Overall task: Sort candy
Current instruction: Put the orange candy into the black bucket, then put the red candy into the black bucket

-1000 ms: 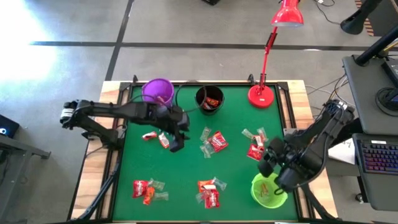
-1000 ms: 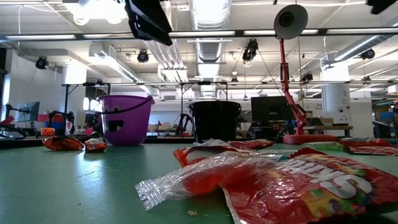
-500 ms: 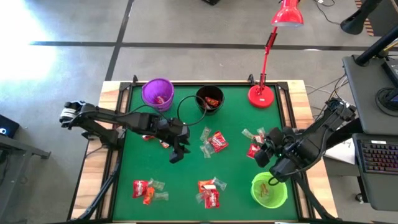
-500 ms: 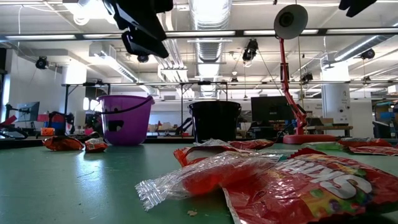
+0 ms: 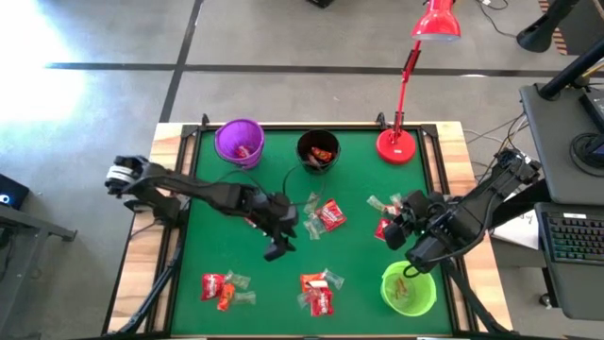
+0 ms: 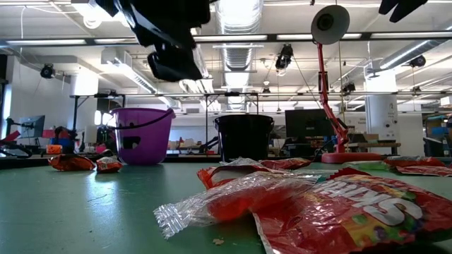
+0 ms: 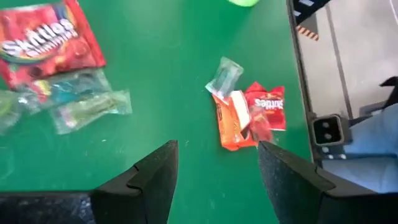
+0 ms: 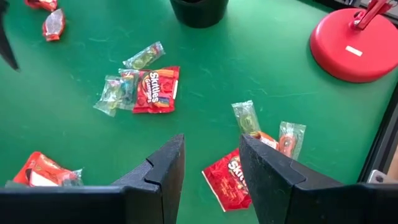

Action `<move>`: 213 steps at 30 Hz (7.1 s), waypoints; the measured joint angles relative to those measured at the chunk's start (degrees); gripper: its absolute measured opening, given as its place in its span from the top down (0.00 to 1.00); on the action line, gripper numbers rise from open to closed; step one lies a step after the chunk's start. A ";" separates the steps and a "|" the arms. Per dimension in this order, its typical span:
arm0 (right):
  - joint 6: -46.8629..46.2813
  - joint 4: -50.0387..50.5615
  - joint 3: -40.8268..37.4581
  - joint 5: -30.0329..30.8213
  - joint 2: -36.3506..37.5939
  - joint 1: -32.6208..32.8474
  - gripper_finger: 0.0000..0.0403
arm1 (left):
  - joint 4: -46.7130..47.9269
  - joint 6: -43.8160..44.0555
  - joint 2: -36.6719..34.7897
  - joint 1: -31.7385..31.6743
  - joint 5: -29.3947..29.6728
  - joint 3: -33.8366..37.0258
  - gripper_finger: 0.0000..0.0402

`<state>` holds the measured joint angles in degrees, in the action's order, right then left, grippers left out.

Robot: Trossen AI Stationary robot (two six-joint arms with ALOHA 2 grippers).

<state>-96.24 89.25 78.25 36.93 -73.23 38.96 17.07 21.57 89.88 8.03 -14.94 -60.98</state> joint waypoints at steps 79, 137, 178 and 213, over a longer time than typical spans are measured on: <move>16.85 0.10 0.10 -5.86 0.07 0.13 0.64 | 16.05 7.62 22.29 8.27 10.50 -20.63 1.00; 8.17 -0.01 0.07 2.67 0.04 -6.07 0.64 | 11.20 -20.06 7.52 -32.62 8.32 -20.76 0.87; 37.18 -28.24 -5.12 -12.94 -6.45 -38.92 0.55 | 27.15 -35.28 -4.56 -32.63 8.39 -20.76 0.75; 57.03 -46.49 -6.02 -44.61 -30.76 -45.77 0.54 | 29.85 -34.13 -5.03 -32.65 8.47 -20.76 0.75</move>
<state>-39.21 42.75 72.23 -7.68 -103.99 -6.81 46.92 -12.56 84.86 -24.62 -6.47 -81.73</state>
